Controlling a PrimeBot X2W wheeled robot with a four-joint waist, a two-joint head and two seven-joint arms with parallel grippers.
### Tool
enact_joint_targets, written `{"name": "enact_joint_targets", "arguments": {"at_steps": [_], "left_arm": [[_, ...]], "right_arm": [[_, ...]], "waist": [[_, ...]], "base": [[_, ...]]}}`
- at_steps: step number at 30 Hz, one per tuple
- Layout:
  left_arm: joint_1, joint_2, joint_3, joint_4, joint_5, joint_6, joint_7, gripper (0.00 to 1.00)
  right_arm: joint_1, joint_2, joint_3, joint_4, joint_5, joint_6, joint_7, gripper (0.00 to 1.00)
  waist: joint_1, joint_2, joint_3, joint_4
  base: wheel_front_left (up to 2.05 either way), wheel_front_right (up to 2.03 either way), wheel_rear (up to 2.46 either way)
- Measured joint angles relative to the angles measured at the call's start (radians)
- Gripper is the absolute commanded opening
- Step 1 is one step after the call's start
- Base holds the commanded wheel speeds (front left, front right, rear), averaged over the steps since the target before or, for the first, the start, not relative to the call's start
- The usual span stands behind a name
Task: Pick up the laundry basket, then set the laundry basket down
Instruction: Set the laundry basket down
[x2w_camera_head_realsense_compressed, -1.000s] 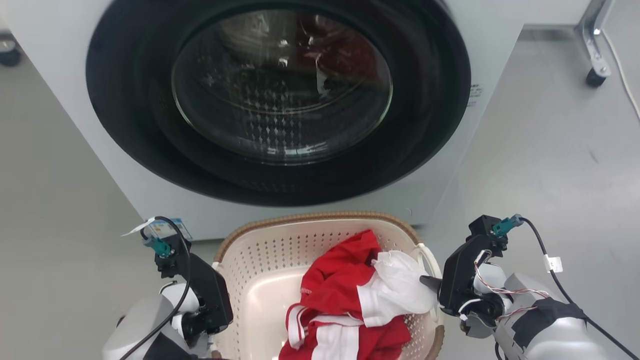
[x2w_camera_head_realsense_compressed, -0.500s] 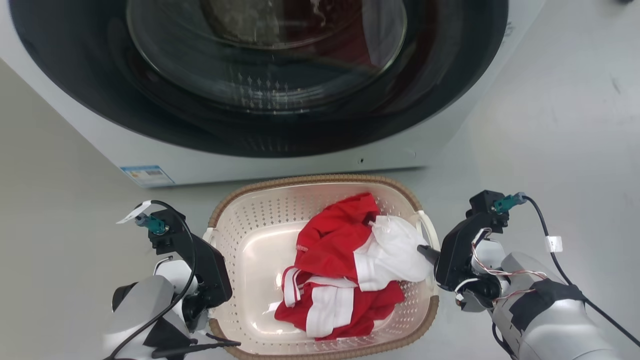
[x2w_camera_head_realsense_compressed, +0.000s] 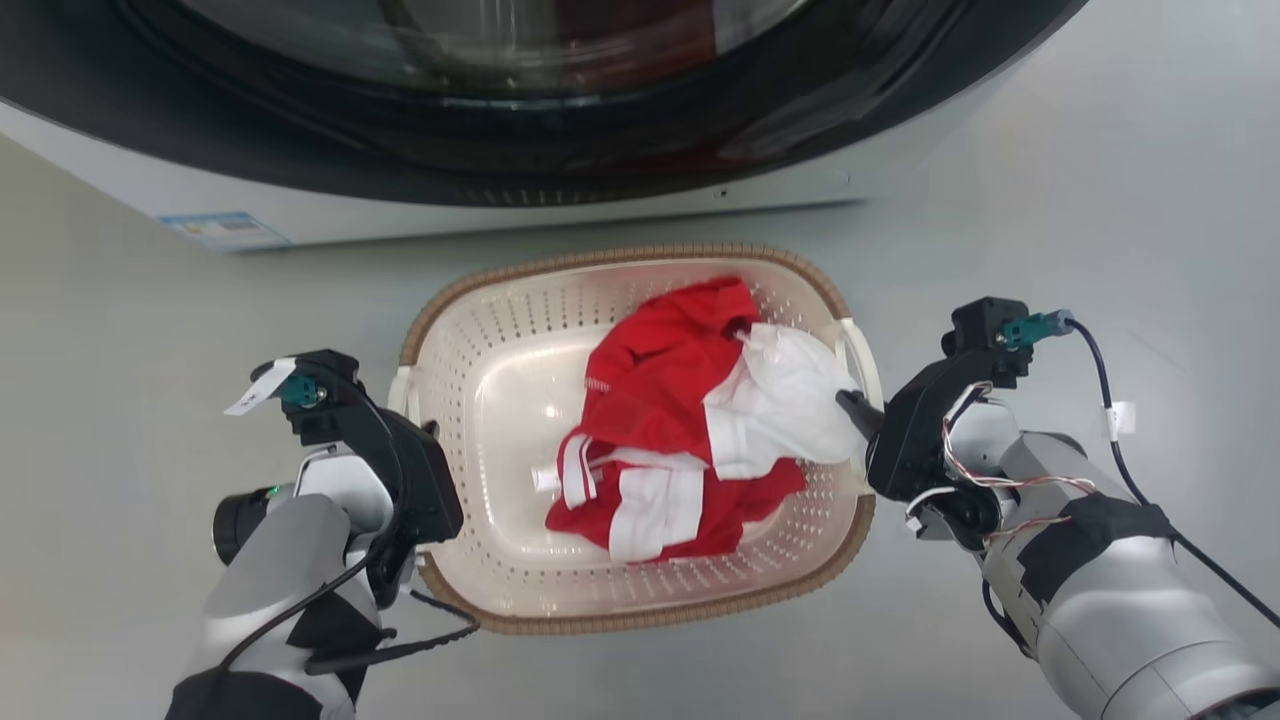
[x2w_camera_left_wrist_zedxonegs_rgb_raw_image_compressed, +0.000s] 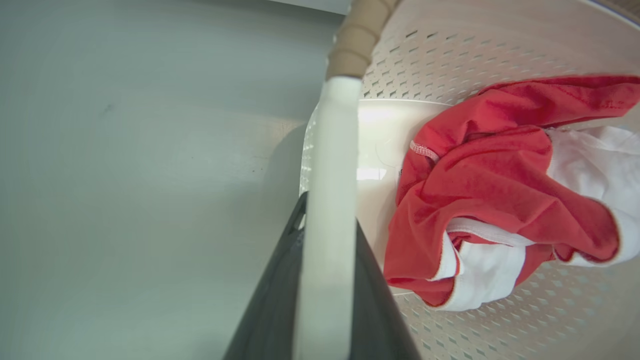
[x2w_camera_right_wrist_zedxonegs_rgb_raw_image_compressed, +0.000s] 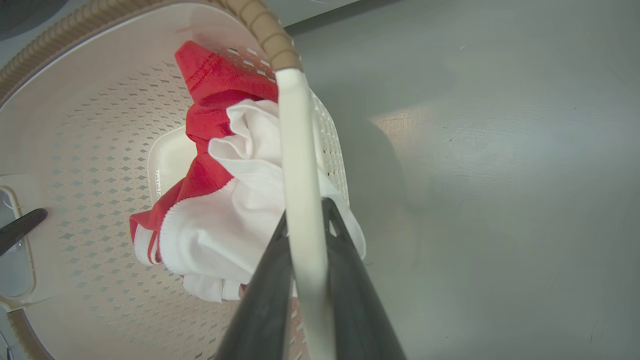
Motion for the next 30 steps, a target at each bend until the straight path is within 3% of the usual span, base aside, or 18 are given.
{"name": "enact_joint_targets", "arguments": {"at_steps": [12, 30], "left_arm": [[-0.042, -0.007, -0.007, -0.006, 0.009, 0.001, -0.096, 0.00], [-0.078, -0.018, -0.024, 0.010, 0.018, -0.001, -0.198, 0.00]], "right_arm": [[-0.036, -0.002, 0.000, 0.013, -0.020, -0.012, -0.106, 0.00], [-0.080, 0.000, 0.003, 0.047, -0.048, -0.026, -0.203, 0.00]], "waist": [[0.0000, 0.0000, 0.153, 0.000], [-0.0001, -0.0001, 0.239, 0.003]], "base": [[0.00, 0.00, 0.00], [0.00, 0.00, 0.00]]}}
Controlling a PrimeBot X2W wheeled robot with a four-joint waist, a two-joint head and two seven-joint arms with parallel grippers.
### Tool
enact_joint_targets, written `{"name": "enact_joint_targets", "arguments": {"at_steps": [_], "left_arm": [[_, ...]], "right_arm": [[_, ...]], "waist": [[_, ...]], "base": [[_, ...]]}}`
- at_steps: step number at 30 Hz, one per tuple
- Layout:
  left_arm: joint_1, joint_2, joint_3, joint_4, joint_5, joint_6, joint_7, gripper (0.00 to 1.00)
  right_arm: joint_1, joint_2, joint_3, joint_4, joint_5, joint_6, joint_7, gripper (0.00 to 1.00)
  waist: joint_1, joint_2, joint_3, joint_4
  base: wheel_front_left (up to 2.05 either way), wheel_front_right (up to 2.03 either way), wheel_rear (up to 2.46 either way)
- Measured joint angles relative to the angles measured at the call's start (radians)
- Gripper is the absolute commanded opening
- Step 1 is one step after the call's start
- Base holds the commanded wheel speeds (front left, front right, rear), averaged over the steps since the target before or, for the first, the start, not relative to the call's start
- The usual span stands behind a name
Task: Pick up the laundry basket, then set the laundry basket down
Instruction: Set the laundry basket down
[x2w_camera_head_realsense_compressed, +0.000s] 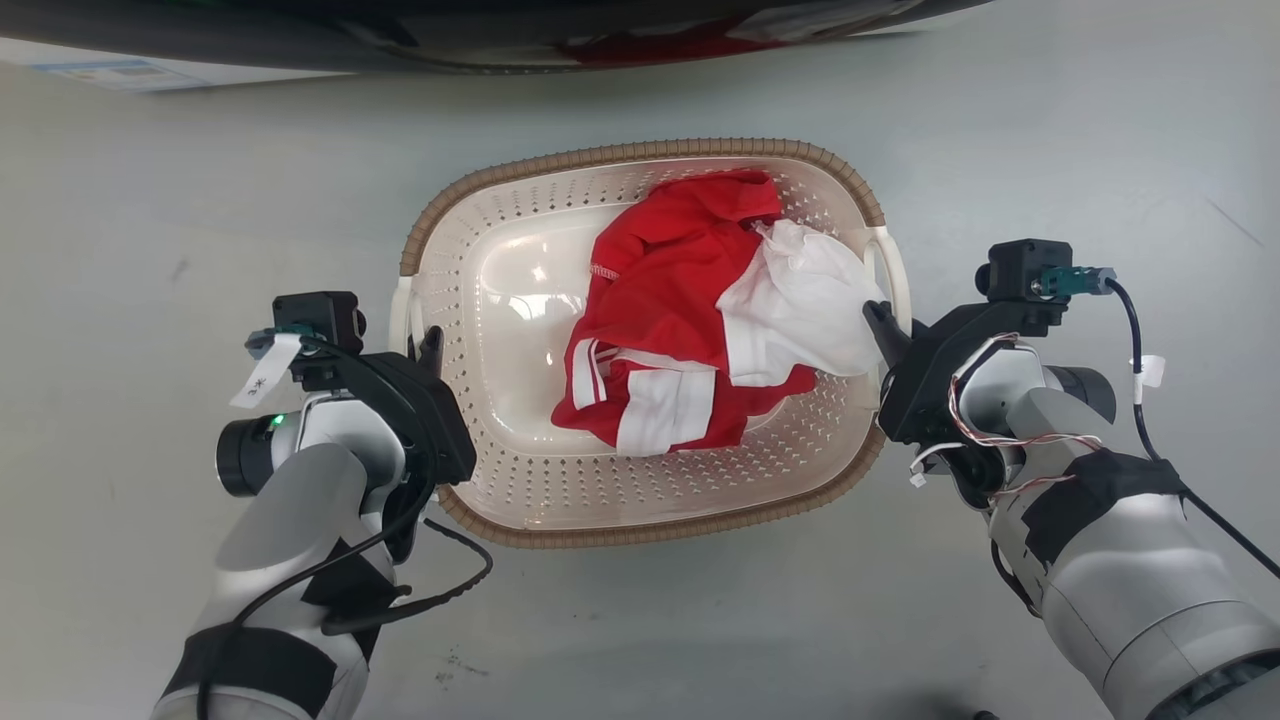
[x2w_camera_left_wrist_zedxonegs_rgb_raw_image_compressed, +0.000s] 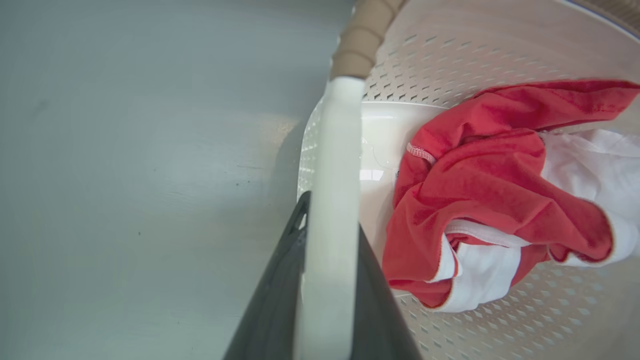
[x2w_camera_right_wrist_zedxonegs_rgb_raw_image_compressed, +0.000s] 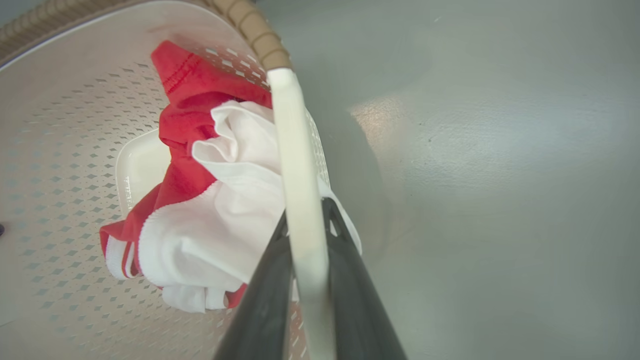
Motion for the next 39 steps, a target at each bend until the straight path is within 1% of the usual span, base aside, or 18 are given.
{"name": "enact_joint_targets", "arguments": {"at_steps": [14, 15, 16, 17, 18, 19, 23, 31, 39], "left_arm": [[-0.015, -0.009, -0.009, 0.036, -0.004, -0.010, -0.016, 0.00], [-0.017, -0.009, -0.010, 0.038, -0.004, -0.010, -0.015, 0.03], [-0.018, -0.009, -0.011, 0.039, -0.006, -0.014, -0.014, 0.20], [-0.019, -0.009, -0.011, 0.041, -0.010, -0.017, -0.009, 0.42], [-0.019, -0.009, -0.012, 0.043, -0.012, -0.018, -0.005, 0.79], [-0.019, -0.008, -0.011, 0.045, -0.014, -0.019, -0.005, 1.00], [-0.019, 0.008, -0.013, 0.052, -0.018, -0.019, 0.002, 1.00], [-0.014, 0.007, -0.031, 0.054, -0.025, -0.027, 0.001, 1.00], [0.050, 0.007, -0.058, 0.037, -0.054, -0.034, -0.052, 1.00]], "right_arm": [[-0.013, 0.003, 0.010, 0.029, -0.009, 0.000, -0.029, 0.00], [-0.014, 0.003, 0.010, 0.030, -0.009, 0.000, -0.031, 0.04], [-0.014, 0.003, 0.010, 0.031, -0.009, 0.000, -0.032, 0.33], [-0.015, 0.003, 0.011, 0.032, -0.009, 0.000, -0.035, 0.82], [-0.015, 0.003, 0.010, 0.035, -0.009, 0.000, -0.034, 1.00], [-0.015, 0.002, 0.010, 0.038, -0.009, 0.000, -0.034, 1.00], [-0.017, -0.018, 0.009, 0.046, -0.007, 0.001, -0.035, 1.00], [-0.016, -0.020, 0.007, 0.051, -0.004, 0.002, -0.046, 1.00], [0.037, -0.022, -0.008, 0.044, 0.024, 0.011, -0.098, 1.00]], "waist": [[-0.0002, -0.0001, 0.018, 0.004], [-0.0002, -0.0001, 0.018, 0.004], [-0.0002, -0.0001, 0.019, 0.005], [-0.0002, -0.0001, 0.019, 0.005], [-0.0002, -0.0001, 0.019, 0.005], [-0.0002, -0.0001, 0.019, 0.006], [-0.0002, -0.0001, 0.017, 0.008], [-0.0002, -0.0001, -0.003, 0.012], [-0.0002, -0.0001, -0.057, 0.014]], "base": [[0.00, 0.00, 0.00], [0.00, 0.00, 0.00], [0.00, 0.00, 0.00], [0.00, 0.00, 0.00], [0.00, 0.00, 0.00], [0.00, 0.00, 0.00], [0.00, 0.00, 0.00], [0.00, 0.00, 0.00], [0.00, 0.00, 0.00]]}}
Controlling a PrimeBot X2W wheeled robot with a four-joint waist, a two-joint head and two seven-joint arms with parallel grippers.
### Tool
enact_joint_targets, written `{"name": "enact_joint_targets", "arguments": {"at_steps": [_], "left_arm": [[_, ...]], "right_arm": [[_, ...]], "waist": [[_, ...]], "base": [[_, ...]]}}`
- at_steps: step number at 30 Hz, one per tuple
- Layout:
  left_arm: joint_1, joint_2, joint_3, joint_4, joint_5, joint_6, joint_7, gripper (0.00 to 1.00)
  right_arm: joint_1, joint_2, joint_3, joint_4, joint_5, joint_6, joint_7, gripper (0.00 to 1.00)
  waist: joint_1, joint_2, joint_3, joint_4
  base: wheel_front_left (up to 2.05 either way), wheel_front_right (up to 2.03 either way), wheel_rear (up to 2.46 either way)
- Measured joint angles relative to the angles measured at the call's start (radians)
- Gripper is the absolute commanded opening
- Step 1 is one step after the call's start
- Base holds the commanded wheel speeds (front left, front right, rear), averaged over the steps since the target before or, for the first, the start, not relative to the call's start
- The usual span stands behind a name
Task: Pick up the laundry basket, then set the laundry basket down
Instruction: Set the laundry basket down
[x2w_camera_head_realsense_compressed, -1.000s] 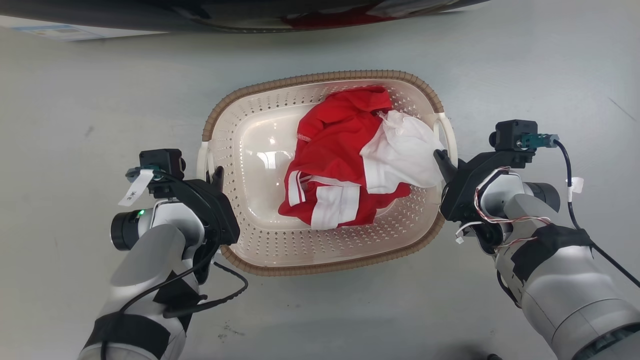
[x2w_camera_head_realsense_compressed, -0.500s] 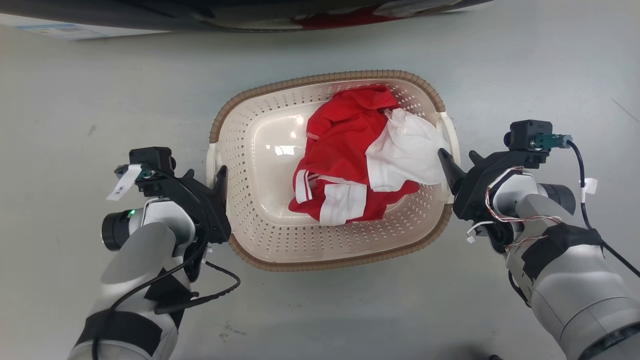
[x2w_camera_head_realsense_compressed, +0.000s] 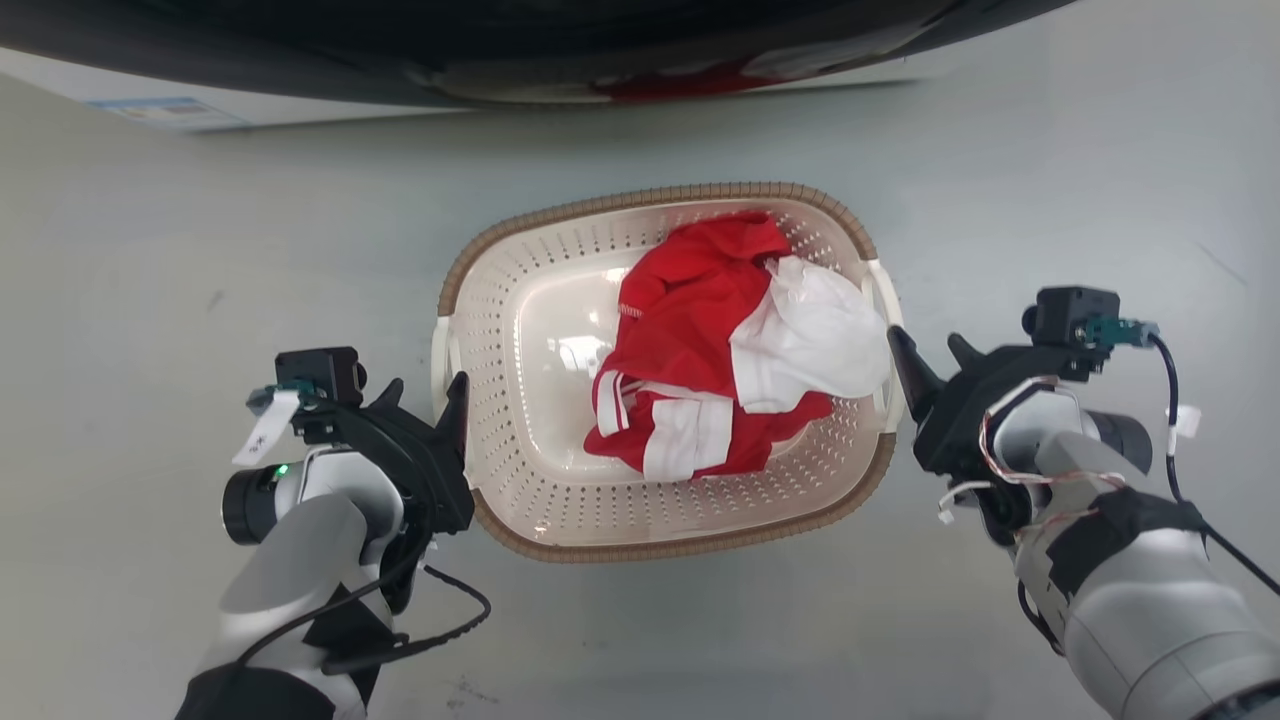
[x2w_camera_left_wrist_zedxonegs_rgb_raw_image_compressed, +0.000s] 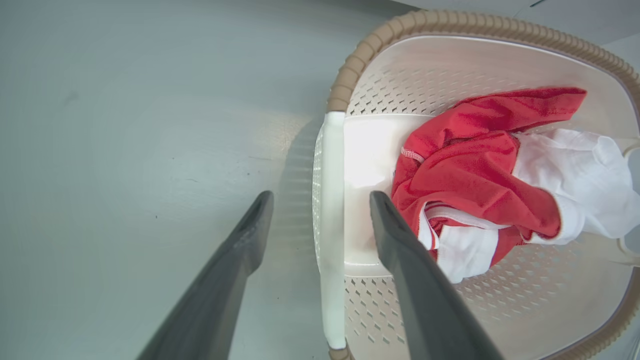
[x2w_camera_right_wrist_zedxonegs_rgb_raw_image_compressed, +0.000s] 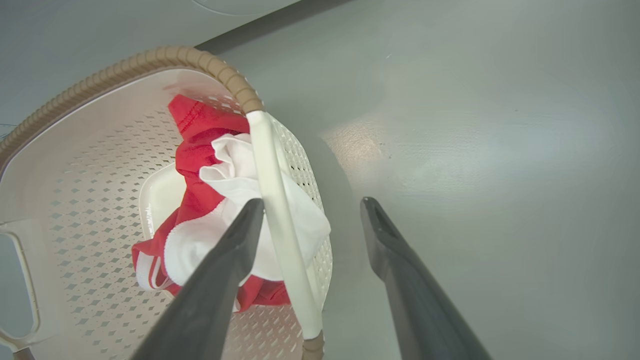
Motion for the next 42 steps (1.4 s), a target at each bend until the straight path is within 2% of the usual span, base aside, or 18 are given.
{"name": "enact_joint_targets", "arguments": {"at_steps": [10, 20, 29, 42], "left_arm": [[0.080, 0.001, -0.043, -0.027, -0.008, 0.000, -0.088, 1.00], [0.147, 0.001, -0.073, -0.025, 0.012, 0.001, -0.123, 1.00], [0.213, 0.002, -0.053, -0.042, 0.013, 0.049, -0.143, 1.00], [0.295, 0.023, -0.036, -0.148, 0.043, 0.107, -0.149, 1.00]], "right_arm": [[0.098, -0.009, 0.016, -0.019, 0.004, 0.001, -0.070, 1.00], [0.182, -0.022, 0.039, -0.027, -0.007, 0.001, -0.152, 1.00], [0.256, -0.025, 0.023, -0.048, -0.008, -0.002, -0.202, 1.00], [0.338, -0.051, -0.019, -0.123, -0.023, -0.055, -0.211, 1.00]], "waist": [[-0.0001, -0.0001, -0.116, 0.002], [-0.0001, -0.0001, -0.254, 0.002], [0.0000, -0.0001, -0.376, 0.004], [0.0000, -0.0001, -0.483, 0.000]], "base": [[0.00, 0.00, 0.00], [0.00, 0.00, 0.00], [0.00, 0.00, 0.00], [0.00, 0.00, 0.00]]}}
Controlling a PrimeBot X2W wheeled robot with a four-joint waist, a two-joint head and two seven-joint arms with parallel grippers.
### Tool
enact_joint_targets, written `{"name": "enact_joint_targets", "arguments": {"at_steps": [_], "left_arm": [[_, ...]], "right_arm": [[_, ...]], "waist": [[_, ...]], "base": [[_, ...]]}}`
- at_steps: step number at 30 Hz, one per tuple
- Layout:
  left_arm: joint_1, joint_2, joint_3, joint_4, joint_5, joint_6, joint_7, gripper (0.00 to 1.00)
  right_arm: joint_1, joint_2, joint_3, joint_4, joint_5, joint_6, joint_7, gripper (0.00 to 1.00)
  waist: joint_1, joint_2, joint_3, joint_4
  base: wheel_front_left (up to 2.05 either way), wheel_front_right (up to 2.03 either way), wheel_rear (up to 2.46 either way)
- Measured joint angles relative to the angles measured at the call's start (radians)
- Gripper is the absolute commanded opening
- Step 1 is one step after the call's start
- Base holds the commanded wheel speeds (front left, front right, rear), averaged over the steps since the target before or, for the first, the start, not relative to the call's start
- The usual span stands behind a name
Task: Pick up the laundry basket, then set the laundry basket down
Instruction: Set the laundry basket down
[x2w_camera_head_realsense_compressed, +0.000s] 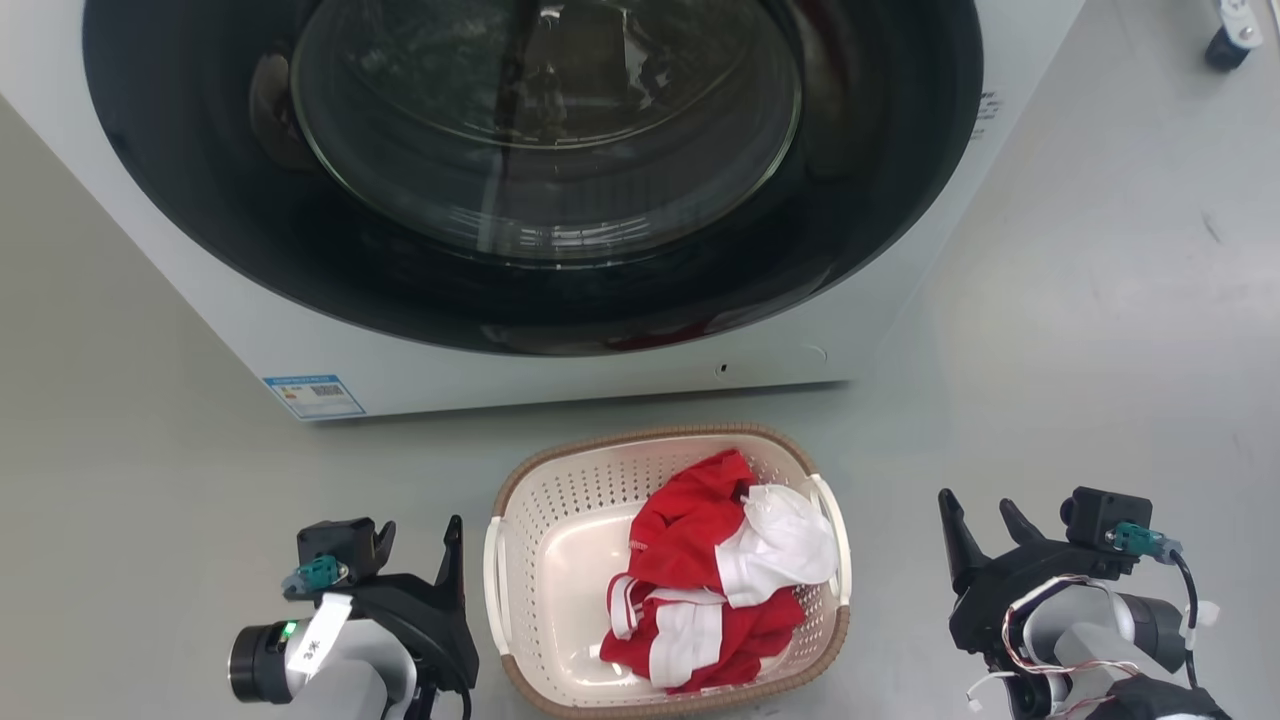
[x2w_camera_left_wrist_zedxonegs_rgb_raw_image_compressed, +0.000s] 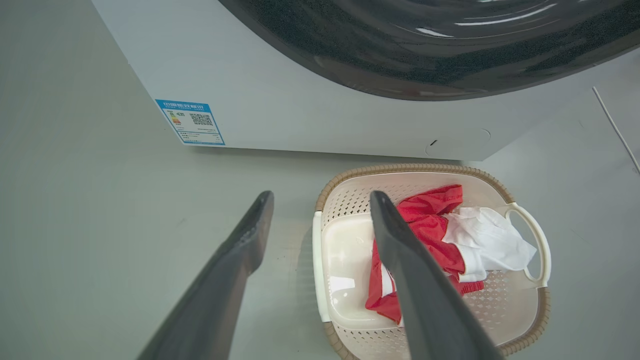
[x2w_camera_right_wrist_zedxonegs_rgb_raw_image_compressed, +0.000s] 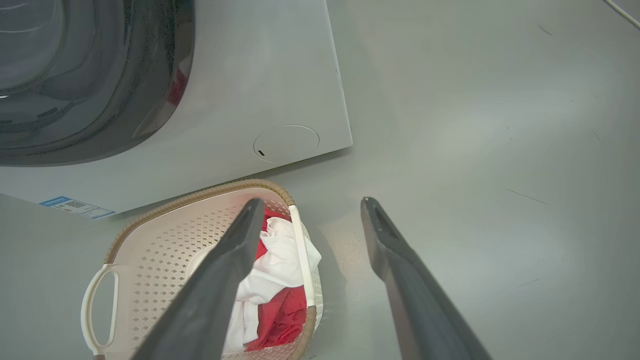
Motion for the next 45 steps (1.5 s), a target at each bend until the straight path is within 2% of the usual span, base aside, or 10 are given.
{"name": "enact_joint_targets", "arguments": {"at_steps": [11, 27, 38, 45], "left_arm": [[0.095, 0.036, 0.012, -0.181, 0.054, 0.053, 0.000, 1.00], [0.300, 0.095, 0.037, -0.534, 0.129, 0.108, 0.000, 1.00], [0.437, 0.125, 0.062, -0.732, 0.158, 0.130, 0.000, 1.00], [0.518, 0.132, 0.076, -0.826, 0.185, 0.136, 0.000, 1.00]], "right_arm": [[0.094, -0.032, -0.030, -0.139, -0.051, -0.053, 0.000, 1.00], [0.250, -0.077, -0.062, -0.432, -0.150, -0.140, 0.000, 1.00], [0.377, -0.120, -0.098, -0.617, -0.204, -0.175, 0.000, 1.00], [0.448, -0.134, -0.124, -0.718, -0.220, -0.185, 0.000, 1.00]], "waist": [[-0.0001, 0.0001, -0.077, -0.004], [-0.0001, 0.0000, -0.163, -0.003], [0.0000, 0.0002, -0.199, -0.008], [-0.0001, 0.0001, -0.224, -0.009]], "base": [[0.00, 0.00, 0.00], [0.00, 0.00, 0.00], [0.00, 0.00, 0.00], [0.00, 0.00, 0.00]]}}
